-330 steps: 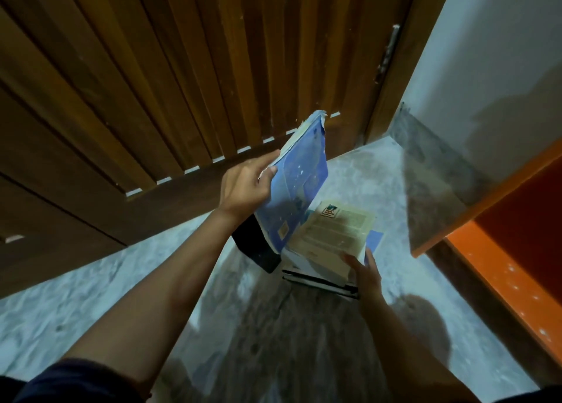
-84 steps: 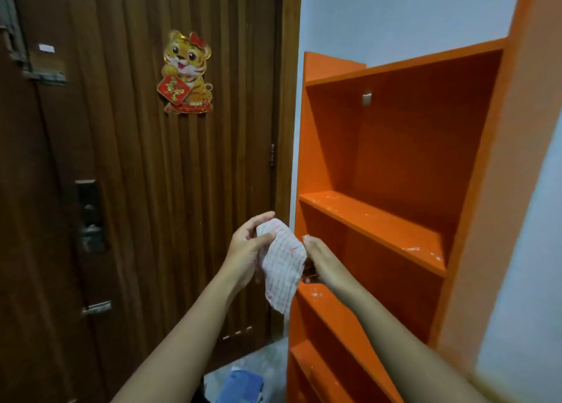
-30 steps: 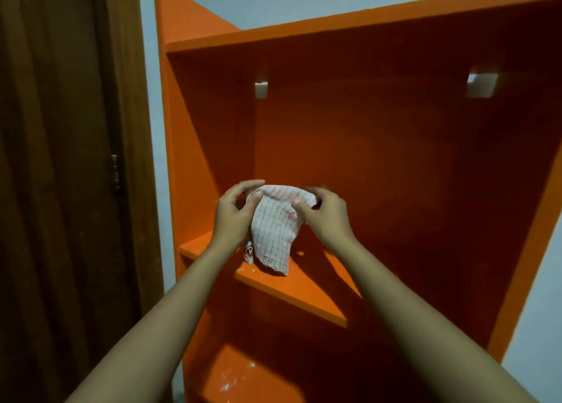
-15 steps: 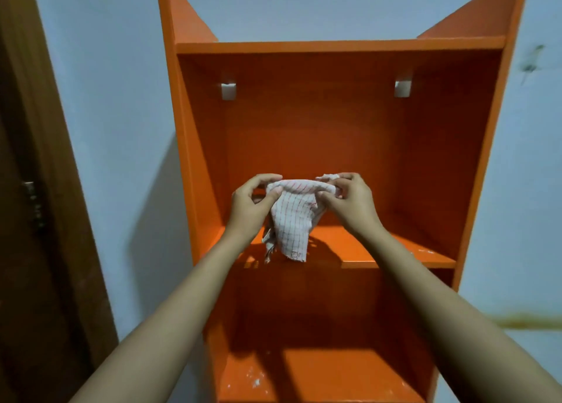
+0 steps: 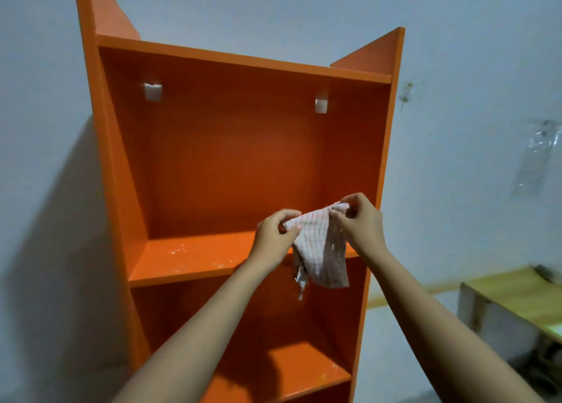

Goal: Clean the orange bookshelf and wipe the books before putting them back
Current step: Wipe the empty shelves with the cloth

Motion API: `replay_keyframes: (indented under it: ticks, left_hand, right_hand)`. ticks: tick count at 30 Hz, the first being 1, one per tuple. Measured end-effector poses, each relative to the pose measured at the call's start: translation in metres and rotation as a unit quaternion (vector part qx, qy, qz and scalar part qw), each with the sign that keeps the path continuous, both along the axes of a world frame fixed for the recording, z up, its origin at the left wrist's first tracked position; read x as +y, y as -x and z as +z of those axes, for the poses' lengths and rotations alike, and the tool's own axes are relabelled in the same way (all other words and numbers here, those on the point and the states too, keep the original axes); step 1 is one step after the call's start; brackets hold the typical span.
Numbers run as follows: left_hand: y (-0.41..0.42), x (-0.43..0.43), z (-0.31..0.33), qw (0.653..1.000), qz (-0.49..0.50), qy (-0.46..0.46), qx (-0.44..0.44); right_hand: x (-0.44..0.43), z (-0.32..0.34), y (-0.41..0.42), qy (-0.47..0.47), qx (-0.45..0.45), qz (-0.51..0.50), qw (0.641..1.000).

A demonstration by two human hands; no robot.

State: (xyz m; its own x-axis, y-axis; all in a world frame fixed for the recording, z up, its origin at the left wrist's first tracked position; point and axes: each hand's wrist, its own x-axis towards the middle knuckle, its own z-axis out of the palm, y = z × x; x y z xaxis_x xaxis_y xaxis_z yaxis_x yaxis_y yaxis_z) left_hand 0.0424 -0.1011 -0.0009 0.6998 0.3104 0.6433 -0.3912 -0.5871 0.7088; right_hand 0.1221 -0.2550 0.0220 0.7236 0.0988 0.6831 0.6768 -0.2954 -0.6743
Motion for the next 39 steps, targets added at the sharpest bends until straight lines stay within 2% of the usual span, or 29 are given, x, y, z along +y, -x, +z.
replay_keyframes:
  ticks: [5,12,17,22,25,28,31,34,36,39]
  left_hand:
    - [-0.040,-0.013,-0.007,0.998,0.014,-0.023,0.048]
    - [-0.085,-0.011,-0.011,0.995,0.028,-0.047,0.088]
    - [-0.104,-0.002,-0.017,0.990,0.020,-0.066,0.125]
    - [-0.111,0.007,-0.021,0.988,-0.007,-0.064,0.138]
    - [-0.115,0.013,-0.019,0.985,0.003,-0.081,0.150]
    - [-0.111,0.022,-0.017,0.986,0.021,-0.079,0.148]
    - [-0.092,0.041,-0.014,0.986,0.050,-0.092,0.133]
    - [-0.057,0.076,-0.015,0.979,0.130,-0.111,0.110]
    - [-0.029,0.104,-0.020,0.962,0.203,-0.139,0.121]
    - [0.010,0.141,-0.028,0.923,0.287,-0.177,0.187]
  right_hand:
    - [-0.001,-0.025,-0.032,-0.051,0.016,-0.047,0.997]
    - [0.007,-0.036,-0.074,-0.005,0.021,-0.092,0.996]
    - [0.015,-0.038,-0.080,0.115,0.047,-0.094,0.988]
    - [0.024,-0.050,-0.072,0.189,0.001,-0.070,0.979]
    - [0.025,-0.057,-0.079,0.324,0.061,-0.043,0.943]
    - [0.024,-0.054,-0.082,0.386,0.112,-0.066,0.913]
    - [0.028,-0.049,-0.081,0.425,0.137,-0.062,0.893]
    - [0.037,-0.044,-0.085,0.459,0.163,-0.050,0.872]
    - [0.047,-0.040,-0.087,0.472,0.185,-0.042,0.861]
    - [0.066,-0.036,-0.086,0.484,0.200,-0.025,0.851]
